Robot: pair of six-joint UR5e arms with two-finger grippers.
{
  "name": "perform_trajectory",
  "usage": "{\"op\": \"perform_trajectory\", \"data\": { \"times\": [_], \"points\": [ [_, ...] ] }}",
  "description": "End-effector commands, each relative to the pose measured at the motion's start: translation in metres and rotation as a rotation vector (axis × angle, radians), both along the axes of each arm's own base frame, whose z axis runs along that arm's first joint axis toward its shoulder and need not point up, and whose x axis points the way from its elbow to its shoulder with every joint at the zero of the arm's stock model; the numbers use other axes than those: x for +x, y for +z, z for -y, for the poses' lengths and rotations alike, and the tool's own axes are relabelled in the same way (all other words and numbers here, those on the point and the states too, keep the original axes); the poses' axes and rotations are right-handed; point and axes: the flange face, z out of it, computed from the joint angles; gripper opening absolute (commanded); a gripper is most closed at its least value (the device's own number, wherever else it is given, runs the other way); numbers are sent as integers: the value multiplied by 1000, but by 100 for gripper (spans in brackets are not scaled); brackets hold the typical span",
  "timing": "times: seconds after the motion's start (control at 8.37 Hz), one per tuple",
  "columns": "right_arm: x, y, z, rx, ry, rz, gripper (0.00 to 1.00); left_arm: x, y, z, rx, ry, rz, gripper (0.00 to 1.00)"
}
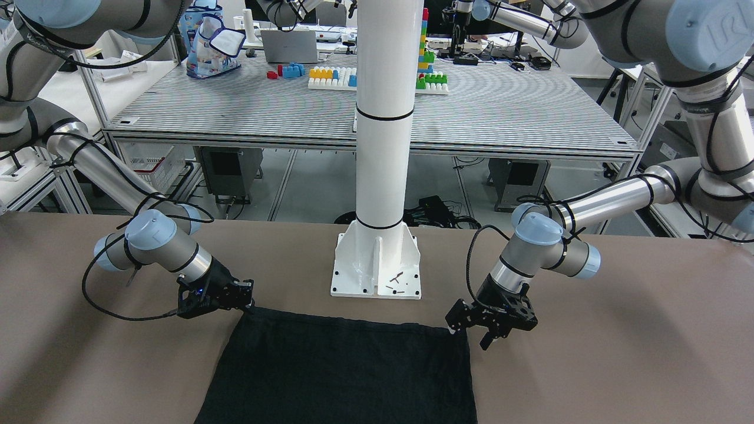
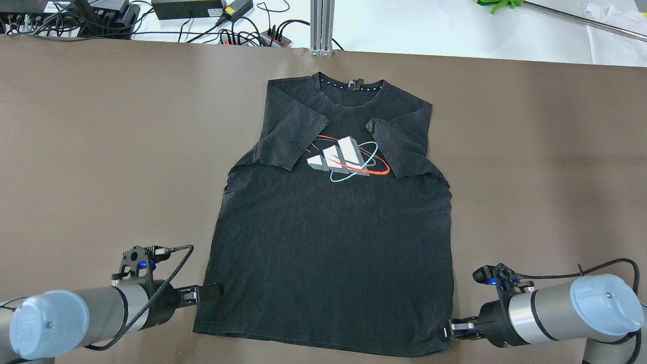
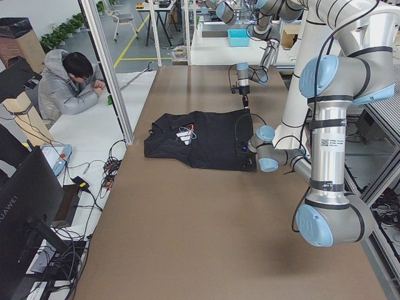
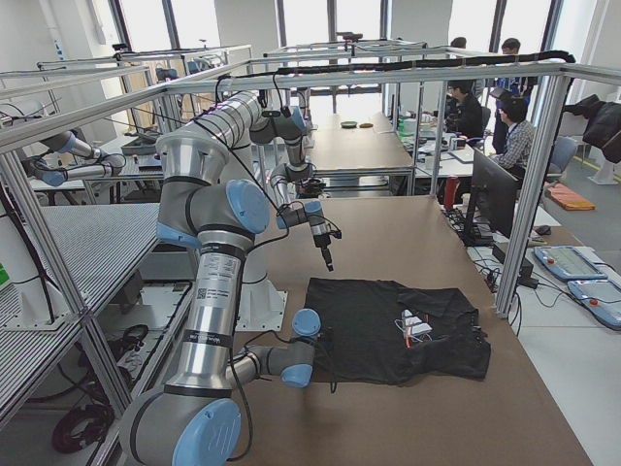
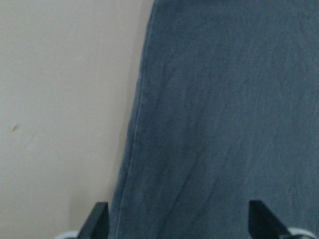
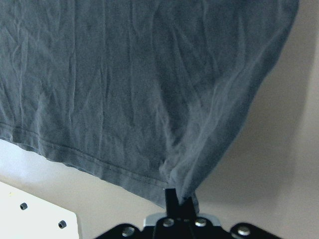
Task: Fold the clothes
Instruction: 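Grasp the hem corners with both grippers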
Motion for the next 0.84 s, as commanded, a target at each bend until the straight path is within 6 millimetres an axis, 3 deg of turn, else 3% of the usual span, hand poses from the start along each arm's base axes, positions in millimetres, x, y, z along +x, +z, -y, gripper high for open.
{"op": "perform_trajectory", "data": {
  "times": [0.0,0.24,0.6,0.72],
  "points": [
    [-1,0,0,0,0,0,0,24,5,-44,-3,2,-3,100],
    [-1,-1,1,1,0,3,0,37,23,-51,8,-10,35,100],
    [-1,0,1,0,2,0,0,47,29,-50,6,-10,46,98],
    [-2,-1,1,1,2,1,0,47,28,-50,7,-10,45,84]
  ]
}}
